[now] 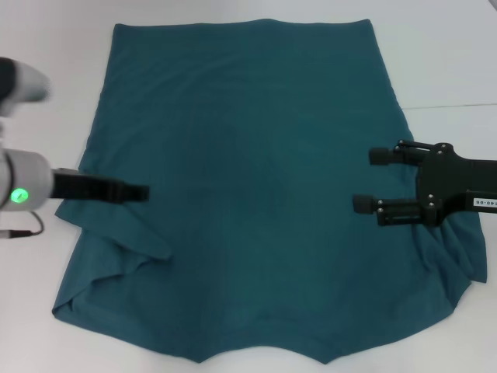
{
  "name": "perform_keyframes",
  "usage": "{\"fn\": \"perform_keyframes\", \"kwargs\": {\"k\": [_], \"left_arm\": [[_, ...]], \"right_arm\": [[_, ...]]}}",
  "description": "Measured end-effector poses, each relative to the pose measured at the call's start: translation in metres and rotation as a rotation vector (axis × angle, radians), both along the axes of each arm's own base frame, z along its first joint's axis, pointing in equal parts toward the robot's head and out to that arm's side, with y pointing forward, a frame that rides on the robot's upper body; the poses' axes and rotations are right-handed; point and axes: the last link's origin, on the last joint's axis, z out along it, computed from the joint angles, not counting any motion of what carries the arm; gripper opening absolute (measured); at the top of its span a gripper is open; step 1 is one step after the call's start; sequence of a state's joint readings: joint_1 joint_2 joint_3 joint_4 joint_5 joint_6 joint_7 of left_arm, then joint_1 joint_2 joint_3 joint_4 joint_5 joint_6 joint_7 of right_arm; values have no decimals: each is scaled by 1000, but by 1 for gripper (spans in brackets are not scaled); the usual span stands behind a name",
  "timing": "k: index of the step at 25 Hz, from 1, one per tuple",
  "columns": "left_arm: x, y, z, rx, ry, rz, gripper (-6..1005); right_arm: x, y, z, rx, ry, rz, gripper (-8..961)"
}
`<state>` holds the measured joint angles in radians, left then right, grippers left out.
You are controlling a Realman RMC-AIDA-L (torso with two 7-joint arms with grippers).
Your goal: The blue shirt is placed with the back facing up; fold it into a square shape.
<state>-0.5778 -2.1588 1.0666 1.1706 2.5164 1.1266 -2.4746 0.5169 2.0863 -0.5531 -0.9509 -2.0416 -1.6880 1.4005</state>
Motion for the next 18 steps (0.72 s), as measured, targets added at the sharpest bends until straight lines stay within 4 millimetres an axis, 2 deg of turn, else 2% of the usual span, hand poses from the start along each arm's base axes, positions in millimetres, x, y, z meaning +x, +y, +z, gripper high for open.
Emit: {"fn": "perform_keyframes", "kwargs": {"k": [6,10,13,18], "left_arm": [[-26,3,19,77,-118,228,658],[-47,3,18,97,-123,319,843],[-56,5,15,130,-126,339,921],[-62,9,13,175,-111,328,916]], "right_arm": [[-1,-1,-1,-4,6,5,920],[-3,0,-1,1,17,16,920],[-3,-1,-4,0,23,26,919],[-2,-2,-9,-8,29,32,919]]}}
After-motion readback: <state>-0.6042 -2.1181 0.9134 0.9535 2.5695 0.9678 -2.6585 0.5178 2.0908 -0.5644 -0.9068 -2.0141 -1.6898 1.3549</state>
